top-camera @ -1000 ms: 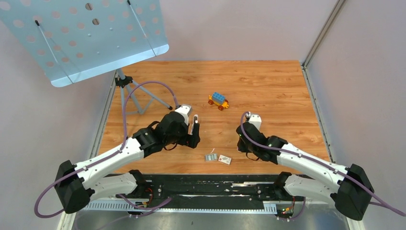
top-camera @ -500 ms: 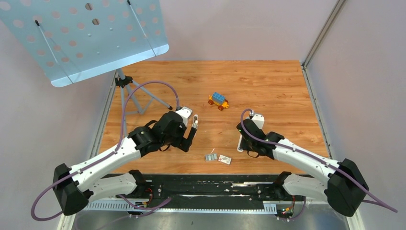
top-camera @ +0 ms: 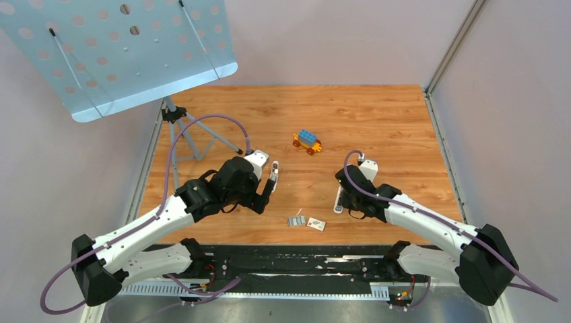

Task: Load the staples into the stapler

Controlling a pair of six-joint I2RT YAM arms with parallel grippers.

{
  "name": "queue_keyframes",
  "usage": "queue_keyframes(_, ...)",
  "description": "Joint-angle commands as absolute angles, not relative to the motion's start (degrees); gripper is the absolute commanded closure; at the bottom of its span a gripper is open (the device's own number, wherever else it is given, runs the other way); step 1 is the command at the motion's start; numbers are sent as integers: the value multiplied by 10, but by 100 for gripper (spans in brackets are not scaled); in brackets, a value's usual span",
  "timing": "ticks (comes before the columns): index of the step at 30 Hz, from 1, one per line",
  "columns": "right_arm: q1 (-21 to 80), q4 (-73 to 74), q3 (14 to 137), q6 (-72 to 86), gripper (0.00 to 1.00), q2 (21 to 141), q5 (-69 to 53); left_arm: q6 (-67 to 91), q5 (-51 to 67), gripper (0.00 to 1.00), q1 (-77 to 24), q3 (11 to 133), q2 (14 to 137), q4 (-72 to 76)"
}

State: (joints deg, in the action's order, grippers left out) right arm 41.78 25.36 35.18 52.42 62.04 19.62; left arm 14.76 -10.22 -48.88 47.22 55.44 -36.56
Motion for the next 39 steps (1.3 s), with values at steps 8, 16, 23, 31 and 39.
queue_keyframes(8, 406, 263, 371, 552, 80, 626, 210, 141, -100, 0, -487, 466, 543, -367)
queue_keyframes(16, 405, 256, 370, 559, 80, 633, 210, 142, -102, 0, -487, 465, 543, -369)
queue_keyframes(23, 405, 253, 367, 565, 80, 641, 212, 142, -102, 0, -487, 466, 543, -368)
queue_keyframes(31, 404, 241, 357, 575, 80, 646, 211, 142, -104, 0, -487, 466, 535, -367)
queue_keyframes(39, 404, 237, 354, 580, 80, 650, 214, 143, -109, 0, -486, 465, 527, -369)
